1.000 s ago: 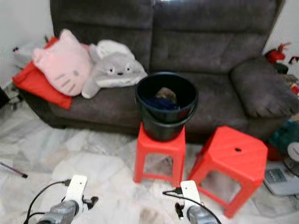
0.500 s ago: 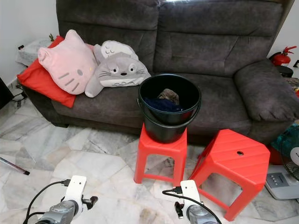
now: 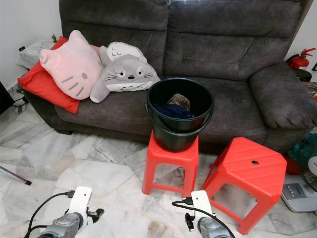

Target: Hang hanger

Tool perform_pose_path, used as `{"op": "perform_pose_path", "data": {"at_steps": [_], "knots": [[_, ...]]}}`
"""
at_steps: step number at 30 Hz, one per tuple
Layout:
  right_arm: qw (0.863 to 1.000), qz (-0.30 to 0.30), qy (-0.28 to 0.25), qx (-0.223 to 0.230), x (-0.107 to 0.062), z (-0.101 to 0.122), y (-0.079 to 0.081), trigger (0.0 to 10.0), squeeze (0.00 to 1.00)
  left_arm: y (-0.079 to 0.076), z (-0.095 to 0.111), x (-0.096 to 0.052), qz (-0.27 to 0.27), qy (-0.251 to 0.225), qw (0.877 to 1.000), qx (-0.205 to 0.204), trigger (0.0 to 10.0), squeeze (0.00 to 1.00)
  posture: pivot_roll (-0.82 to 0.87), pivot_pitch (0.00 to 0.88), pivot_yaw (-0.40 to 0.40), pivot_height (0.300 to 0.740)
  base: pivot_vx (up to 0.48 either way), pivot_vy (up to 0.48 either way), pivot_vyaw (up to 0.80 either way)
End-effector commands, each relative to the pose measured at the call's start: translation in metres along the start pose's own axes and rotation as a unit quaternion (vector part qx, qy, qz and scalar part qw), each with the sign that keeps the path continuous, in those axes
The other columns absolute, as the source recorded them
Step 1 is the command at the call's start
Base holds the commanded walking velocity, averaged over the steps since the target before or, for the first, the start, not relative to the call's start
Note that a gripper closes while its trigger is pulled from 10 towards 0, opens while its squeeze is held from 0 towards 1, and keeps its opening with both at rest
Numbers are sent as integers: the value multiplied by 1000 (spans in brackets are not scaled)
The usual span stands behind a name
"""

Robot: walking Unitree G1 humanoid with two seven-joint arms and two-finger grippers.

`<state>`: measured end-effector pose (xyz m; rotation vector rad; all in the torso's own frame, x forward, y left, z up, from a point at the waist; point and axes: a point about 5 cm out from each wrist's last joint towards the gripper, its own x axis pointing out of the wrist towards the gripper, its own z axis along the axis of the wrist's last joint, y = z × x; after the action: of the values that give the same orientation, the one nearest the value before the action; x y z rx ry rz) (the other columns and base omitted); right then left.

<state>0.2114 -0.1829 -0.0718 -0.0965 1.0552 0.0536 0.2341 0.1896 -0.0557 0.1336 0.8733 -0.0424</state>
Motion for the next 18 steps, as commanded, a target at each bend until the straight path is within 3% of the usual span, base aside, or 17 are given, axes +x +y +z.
{"op": "perform_pose_path", "data": {"at_steps": [1,18], "knots": [[1000,4,-6,2,0,3,2,10000,0,3,0,0,1,1,1000,4,10000,0,-30,0,-23,740,240,0,0],[1000,4,-7,2,0,5,2,10000,0,4,2,0,0,0,1000,4,10000,0,-29,0,-20,740,254,0,0]]}}
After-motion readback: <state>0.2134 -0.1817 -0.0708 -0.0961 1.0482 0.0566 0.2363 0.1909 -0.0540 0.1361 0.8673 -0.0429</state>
